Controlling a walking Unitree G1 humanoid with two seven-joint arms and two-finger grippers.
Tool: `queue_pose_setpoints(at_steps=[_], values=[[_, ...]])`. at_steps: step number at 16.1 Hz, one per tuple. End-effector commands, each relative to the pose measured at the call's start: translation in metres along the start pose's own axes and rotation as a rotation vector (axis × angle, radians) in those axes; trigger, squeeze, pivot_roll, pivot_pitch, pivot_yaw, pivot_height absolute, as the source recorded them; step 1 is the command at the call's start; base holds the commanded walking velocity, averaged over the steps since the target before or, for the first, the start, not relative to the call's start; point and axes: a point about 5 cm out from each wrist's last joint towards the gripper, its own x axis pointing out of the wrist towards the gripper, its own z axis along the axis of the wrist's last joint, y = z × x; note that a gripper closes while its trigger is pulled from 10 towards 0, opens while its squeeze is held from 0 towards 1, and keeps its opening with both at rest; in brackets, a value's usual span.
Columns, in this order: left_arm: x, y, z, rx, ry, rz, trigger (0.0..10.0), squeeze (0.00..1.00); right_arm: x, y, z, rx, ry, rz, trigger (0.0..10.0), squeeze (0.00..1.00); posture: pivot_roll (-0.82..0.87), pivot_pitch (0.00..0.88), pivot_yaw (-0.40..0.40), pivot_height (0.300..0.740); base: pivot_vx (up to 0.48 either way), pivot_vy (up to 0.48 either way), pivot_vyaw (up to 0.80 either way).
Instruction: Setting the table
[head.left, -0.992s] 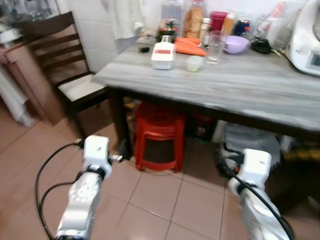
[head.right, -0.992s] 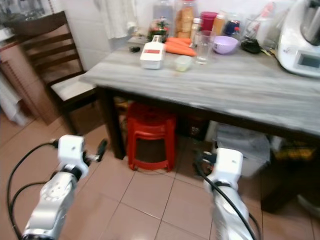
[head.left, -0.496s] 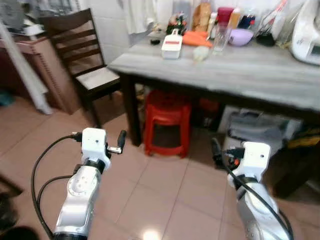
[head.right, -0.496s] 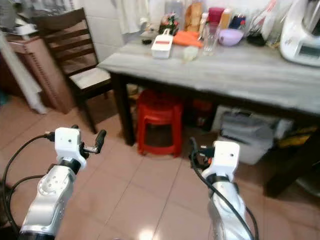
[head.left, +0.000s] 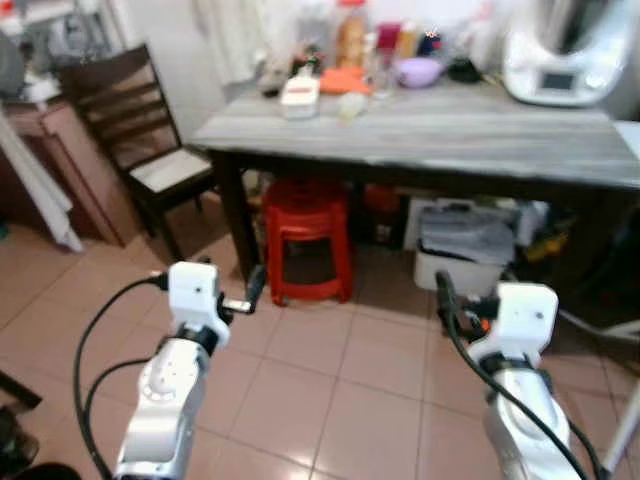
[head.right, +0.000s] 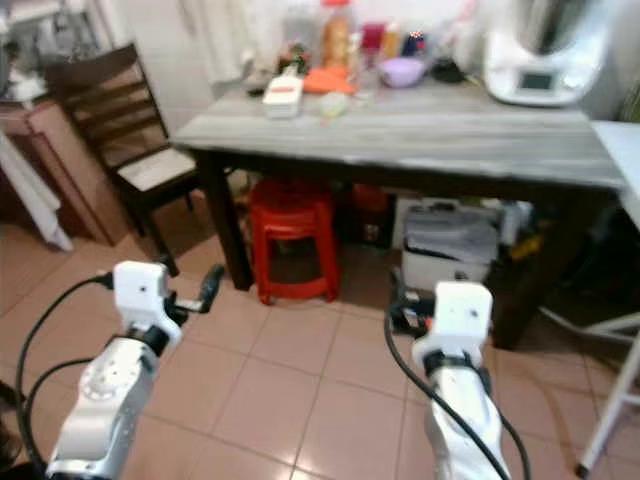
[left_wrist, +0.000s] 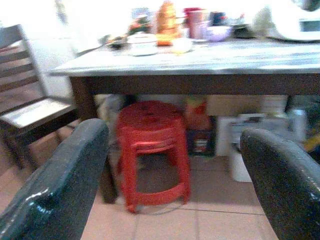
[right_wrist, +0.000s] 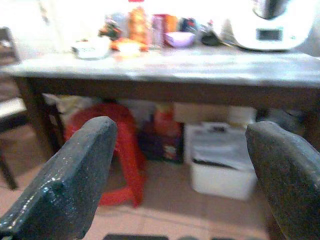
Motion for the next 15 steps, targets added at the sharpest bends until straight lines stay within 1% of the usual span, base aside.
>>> queue_pose_setpoints(at_steps=[1,4,9,12,15], values=[[0.0024,-0.0009,0.0045,0.001,-0.017,-0.011,10.0,0.00,0.0014,-0.0009,0.0023,0.001,-0.011,-0.010,10.0,0.00,-0.03,0.000,0.031,0.740,0.000,-0.480,-0.80],[0.0033,-0.0006,0.0047,0.003,-0.017,-0.015,10.0,0.00,0.0042,0.0005,0.0027,0.000,-0.016,-0.003,10.0,0.00,-0.02,0.000,0.030,0.740,0.000,0.000,-0.80],[0.0040,-0.0003,0.0050,0.008,-0.017,-0.018,10.0,0.00,0.0060,0.0036,0.0026,0.010,-0.017,0.003,10.0,0.00,-0.02,0.000,0.031,0.740,0.000,0.000,0.00],[0.0064,-0.0009,0.0062,0.013,-0.018,-0.026,10.0,0.00,0.0070,0.0035,0.0032,0.013,-0.022,-0.001,10.0,0.00,-0.02,0.000,0.038,0.740,0.000,-0.480,0.00],[0.0074,-0.0012,0.0071,0.012,-0.020,-0.029,10.0,0.00,0.0080,0.0035,0.0041,0.015,-0.026,-0.005,10.0,0.00,-0.02,0.000,0.040,0.740,0.000,0.000,0.00]])
